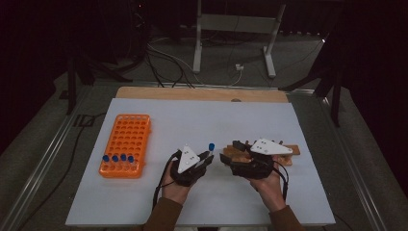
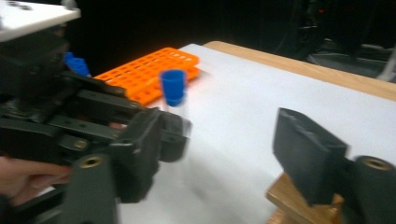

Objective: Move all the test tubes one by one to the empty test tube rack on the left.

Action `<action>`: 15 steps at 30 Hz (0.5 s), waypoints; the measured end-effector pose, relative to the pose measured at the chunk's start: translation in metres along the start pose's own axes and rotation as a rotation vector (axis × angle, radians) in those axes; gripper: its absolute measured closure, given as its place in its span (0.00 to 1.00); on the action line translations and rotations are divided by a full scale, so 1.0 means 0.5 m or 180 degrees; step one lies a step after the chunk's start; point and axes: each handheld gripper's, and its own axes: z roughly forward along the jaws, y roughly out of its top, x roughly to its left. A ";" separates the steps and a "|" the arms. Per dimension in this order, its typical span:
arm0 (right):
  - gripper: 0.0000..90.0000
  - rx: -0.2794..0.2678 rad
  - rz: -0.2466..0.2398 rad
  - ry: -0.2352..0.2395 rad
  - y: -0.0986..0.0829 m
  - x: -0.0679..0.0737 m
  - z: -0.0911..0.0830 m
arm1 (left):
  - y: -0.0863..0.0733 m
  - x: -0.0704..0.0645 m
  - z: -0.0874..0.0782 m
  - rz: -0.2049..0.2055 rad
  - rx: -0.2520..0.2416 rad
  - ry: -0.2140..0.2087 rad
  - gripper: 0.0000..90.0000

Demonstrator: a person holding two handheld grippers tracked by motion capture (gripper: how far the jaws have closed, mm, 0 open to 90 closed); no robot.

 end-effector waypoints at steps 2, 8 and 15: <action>0.24 0.0017 -0.0001 -0.0063 -0.001 -0.005 -0.001 | -0.002 0.005 -0.006 -0.0002 0.0002 0.0020 0.87; 0.15 0.0035 0.0051 -0.0227 -0.004 -0.023 -0.005 | -0.009 0.021 -0.032 -0.0042 -0.0025 0.0083 0.87; 0.06 0.0029 0.0134 -0.0385 -0.008 -0.048 -0.018 | -0.017 0.041 -0.066 -0.0087 -0.0047 0.0163 0.87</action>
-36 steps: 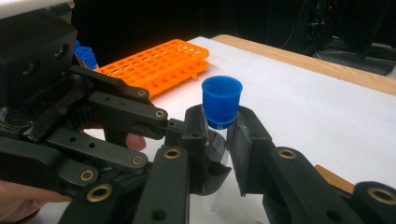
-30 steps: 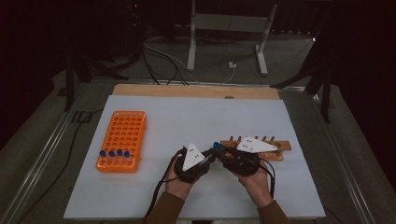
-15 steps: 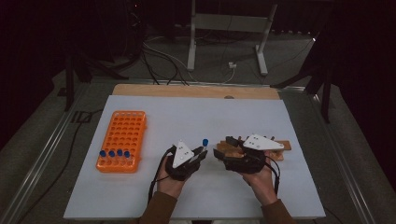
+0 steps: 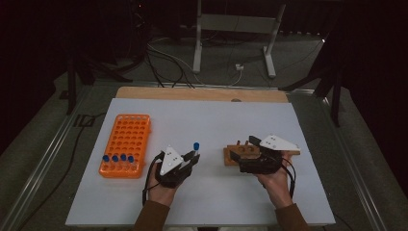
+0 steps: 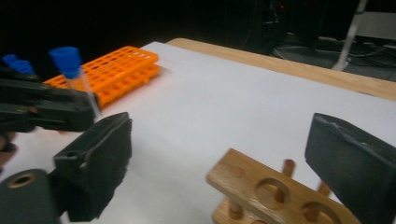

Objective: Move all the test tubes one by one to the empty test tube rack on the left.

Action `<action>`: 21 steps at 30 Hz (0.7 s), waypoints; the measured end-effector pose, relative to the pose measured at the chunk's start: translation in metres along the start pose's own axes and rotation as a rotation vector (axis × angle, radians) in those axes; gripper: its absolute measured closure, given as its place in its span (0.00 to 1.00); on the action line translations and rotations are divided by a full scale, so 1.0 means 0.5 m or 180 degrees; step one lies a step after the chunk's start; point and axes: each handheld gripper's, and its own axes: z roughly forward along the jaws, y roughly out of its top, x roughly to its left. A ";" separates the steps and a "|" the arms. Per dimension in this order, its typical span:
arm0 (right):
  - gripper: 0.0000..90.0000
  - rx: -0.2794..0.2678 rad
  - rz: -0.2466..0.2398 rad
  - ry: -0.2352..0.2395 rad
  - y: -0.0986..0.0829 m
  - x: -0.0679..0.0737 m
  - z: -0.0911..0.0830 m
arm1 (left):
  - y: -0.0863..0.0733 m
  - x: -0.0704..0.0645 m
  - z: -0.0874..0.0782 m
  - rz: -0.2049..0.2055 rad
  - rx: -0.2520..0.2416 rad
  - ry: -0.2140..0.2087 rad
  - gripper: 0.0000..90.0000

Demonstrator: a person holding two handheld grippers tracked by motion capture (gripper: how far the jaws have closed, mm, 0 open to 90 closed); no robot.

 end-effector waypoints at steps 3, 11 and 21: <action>0.04 0.0011 0.0023 -0.0060 -0.004 -0.012 -0.003 | -0.004 0.009 -0.013 -0.0023 -0.0009 0.0033 0.87; 0.01 -0.0006 0.0056 -0.0173 -0.007 -0.032 -0.015 | -0.011 0.027 -0.048 -0.0032 -0.0033 0.0109 0.87; 0.00 -0.0016 0.0077 -0.0270 -0.011 -0.048 -0.028 | -0.020 0.048 -0.094 -0.0032 -0.0052 0.0198 0.87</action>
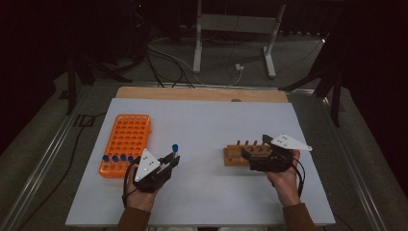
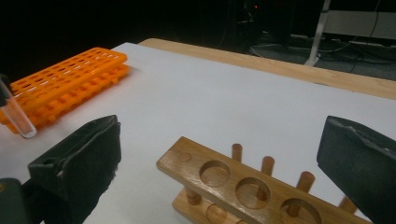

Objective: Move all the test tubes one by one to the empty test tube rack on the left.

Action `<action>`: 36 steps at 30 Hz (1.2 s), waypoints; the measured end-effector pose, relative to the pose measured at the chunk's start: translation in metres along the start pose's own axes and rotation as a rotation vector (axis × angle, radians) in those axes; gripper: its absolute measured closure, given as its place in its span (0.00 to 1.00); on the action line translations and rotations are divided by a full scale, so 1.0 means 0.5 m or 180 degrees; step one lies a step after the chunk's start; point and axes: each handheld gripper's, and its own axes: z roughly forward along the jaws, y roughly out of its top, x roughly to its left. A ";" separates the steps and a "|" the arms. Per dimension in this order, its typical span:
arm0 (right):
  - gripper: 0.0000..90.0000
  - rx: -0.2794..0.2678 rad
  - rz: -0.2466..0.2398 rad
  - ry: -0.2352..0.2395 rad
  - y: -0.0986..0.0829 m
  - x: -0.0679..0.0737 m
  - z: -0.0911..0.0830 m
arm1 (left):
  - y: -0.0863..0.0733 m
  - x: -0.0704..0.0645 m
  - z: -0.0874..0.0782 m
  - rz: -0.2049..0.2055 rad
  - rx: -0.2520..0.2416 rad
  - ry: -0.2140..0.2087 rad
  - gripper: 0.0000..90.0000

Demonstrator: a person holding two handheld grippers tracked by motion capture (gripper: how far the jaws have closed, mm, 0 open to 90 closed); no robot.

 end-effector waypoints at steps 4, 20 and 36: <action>0.00 -0.0016 0.0016 -0.0035 -0.001 -0.008 -0.005 | -0.005 0.010 -0.018 -0.0009 -0.0014 0.0036 0.87; 0.00 -0.0055 0.0045 -0.0158 -0.004 -0.030 -0.021 | -0.031 0.060 -0.088 -0.0101 -0.0045 0.0259 0.87; 0.00 -0.0086 0.0066 -0.0221 -0.004 -0.042 -0.031 | -0.046 0.103 -0.143 -0.0148 -0.0083 0.0473 0.87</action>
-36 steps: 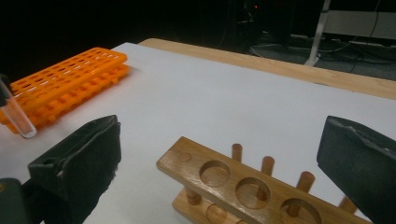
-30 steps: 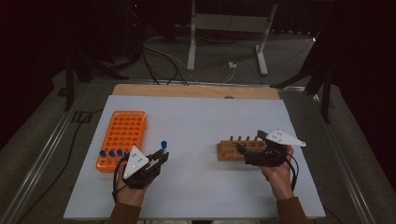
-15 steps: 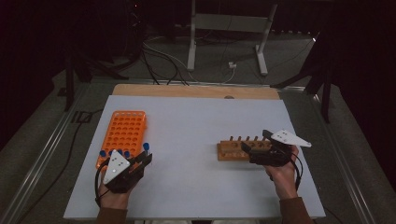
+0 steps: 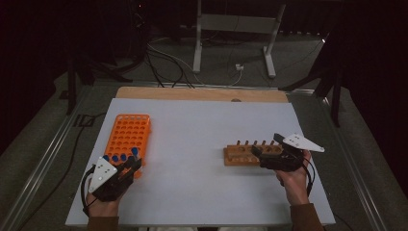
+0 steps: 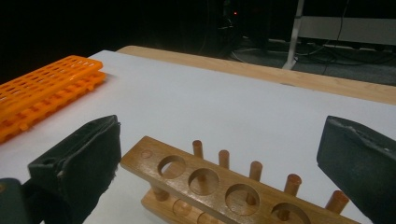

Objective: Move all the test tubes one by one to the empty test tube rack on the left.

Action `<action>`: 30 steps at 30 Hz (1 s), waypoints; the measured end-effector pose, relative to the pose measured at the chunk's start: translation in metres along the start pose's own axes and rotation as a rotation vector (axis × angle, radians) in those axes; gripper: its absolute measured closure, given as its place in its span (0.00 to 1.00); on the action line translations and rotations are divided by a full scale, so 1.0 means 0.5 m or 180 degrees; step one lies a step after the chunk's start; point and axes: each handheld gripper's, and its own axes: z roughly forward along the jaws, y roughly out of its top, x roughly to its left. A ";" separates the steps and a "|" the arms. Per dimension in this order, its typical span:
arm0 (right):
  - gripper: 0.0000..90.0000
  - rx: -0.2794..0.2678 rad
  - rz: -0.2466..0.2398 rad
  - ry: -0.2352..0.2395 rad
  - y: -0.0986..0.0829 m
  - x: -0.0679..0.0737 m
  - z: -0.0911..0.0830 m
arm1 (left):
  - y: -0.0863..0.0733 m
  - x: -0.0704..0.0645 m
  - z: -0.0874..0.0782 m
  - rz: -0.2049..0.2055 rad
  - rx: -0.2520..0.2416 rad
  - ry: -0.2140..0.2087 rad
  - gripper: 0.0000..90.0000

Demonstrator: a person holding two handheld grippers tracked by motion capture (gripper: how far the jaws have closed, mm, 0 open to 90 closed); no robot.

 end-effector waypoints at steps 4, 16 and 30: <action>0.00 0.0000 0.0008 -0.0005 -0.001 -0.003 -0.001 | 0.000 0.010 -0.010 -0.0024 -0.0011 0.0031 0.87; 0.00 -0.0035 0.0032 -0.0025 -0.001 -0.009 -0.006 | -0.002 0.032 -0.032 -0.0007 -0.0027 0.0200 0.87; 0.00 -0.0053 0.0047 -0.0040 -0.001 -0.011 -0.009 | -0.010 0.076 -0.075 -0.0095 -0.0080 0.0548 0.87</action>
